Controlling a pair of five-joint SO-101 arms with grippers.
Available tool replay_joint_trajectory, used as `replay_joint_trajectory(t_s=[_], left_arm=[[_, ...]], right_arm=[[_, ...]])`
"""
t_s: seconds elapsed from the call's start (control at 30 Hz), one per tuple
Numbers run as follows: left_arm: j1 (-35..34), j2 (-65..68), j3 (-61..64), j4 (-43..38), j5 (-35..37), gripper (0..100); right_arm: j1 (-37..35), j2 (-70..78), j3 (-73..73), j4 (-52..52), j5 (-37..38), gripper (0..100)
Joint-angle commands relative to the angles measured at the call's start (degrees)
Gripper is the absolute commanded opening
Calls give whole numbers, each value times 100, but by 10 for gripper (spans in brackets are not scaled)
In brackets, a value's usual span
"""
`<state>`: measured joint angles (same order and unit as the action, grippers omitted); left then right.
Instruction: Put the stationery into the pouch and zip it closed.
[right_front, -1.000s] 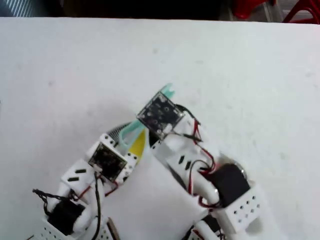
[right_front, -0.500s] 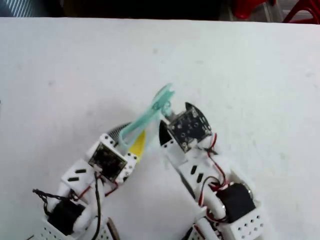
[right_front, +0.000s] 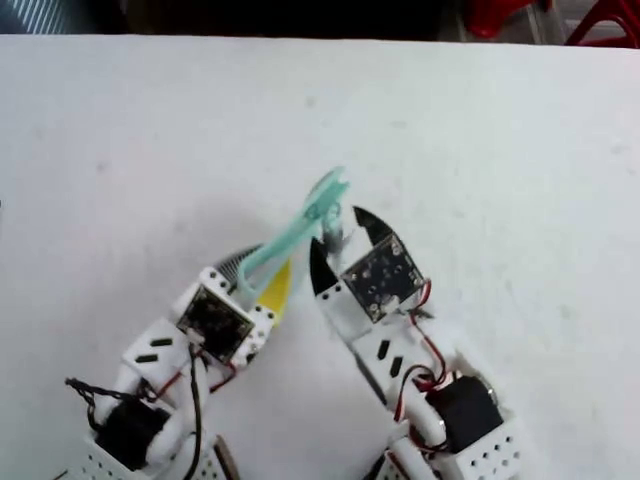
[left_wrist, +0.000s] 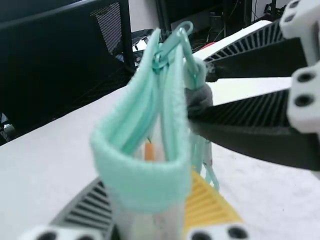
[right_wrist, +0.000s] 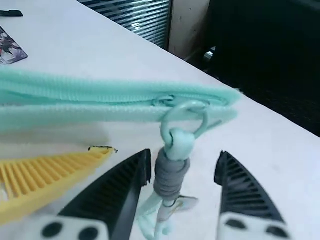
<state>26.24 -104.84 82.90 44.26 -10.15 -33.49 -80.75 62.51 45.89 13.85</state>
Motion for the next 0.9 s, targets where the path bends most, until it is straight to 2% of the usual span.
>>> replay_joint_trajectory(t_s=[0.0,0.17,0.33,0.5,0.6,0.7,0.8,0.87], left_arm=[[-171,22,-18,-202,0,46],[-171,22,-18,-202,0,46],[-171,22,-18,-202,0,46],[-171,22,-18,-202,0,46],[-171,22,-18,-202,0,46],[-171,22,-18,-202,0,46],[-145,22,-26,-202,0,56],[-171,22,-53,-202,255,116]], right_arm=[[-84,-57,-26,-163,-18,159],[-84,-57,-35,-154,-44,12],[-48,-110,-35,-110,-26,26],[-48,-110,-35,92,-18,129],[-48,-110,-35,119,-18,99],[-48,-110,-35,101,-44,7],[84,-92,-237,84,-53,13],[312,-48,-651,127,-53,18]])
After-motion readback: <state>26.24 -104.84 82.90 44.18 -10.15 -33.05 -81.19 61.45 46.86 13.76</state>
